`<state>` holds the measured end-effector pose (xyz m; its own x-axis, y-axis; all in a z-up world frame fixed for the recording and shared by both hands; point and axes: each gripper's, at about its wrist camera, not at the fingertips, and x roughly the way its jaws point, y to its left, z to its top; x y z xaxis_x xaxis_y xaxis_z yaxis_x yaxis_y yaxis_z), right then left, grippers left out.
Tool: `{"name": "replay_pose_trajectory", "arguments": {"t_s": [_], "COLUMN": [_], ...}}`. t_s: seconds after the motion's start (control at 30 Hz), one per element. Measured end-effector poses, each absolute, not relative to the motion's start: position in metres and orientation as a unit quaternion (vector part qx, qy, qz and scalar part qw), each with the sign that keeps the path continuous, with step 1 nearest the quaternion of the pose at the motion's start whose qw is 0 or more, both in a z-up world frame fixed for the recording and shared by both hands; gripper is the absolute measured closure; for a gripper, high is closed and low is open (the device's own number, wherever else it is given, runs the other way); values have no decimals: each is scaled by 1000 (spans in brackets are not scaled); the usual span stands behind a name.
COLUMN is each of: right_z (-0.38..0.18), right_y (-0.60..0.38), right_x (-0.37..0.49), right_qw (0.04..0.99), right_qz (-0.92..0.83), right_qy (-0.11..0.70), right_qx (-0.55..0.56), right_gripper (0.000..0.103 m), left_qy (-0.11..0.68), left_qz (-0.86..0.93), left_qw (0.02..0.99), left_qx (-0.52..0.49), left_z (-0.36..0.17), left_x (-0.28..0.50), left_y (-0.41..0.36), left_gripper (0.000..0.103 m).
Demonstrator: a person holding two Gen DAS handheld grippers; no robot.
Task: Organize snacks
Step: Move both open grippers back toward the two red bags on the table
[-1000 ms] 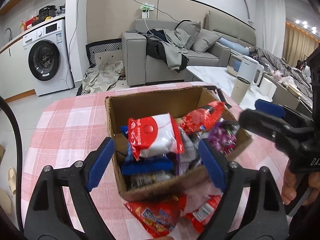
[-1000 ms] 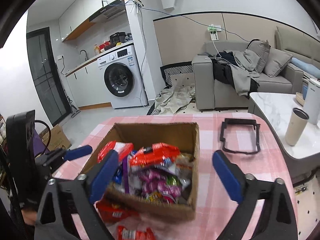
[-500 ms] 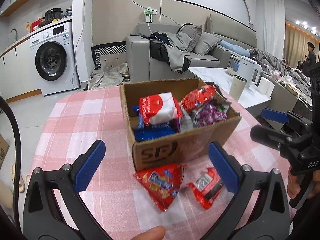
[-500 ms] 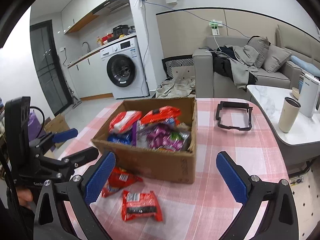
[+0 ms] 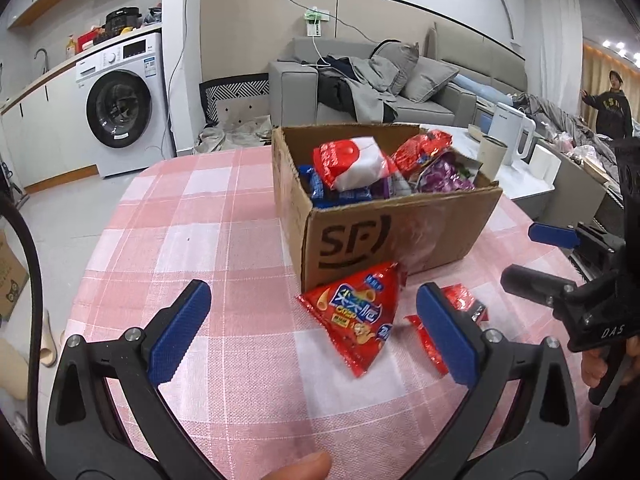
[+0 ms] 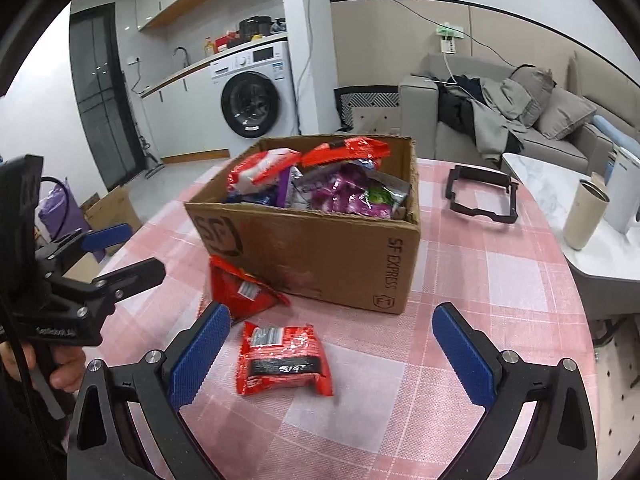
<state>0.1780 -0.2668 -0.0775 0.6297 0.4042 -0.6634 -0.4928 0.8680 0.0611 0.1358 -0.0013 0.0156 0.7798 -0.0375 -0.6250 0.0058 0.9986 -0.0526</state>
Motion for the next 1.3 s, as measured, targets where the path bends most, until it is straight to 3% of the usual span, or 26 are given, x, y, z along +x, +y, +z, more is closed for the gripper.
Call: {"name": "replay_pose_trajectory", "arguments": {"t_s": [0.63,1.3], "right_z": [-125,-151], "right_y": [-246,-217], "right_x": [189,181], "right_qw": [861,843], "right_qz": [250,264], "right_qy": [435,453], "right_qx": [-85,-121], "right_gripper": [0,0], "left_qy": [361,372], "left_qz": [-6,4], "left_qw": [932,928], "left_qx": [-28,-35], "left_z": [-17,-40], "left_x": [143,156], "left_y": [-2,7], "left_gripper": [1,1]}}
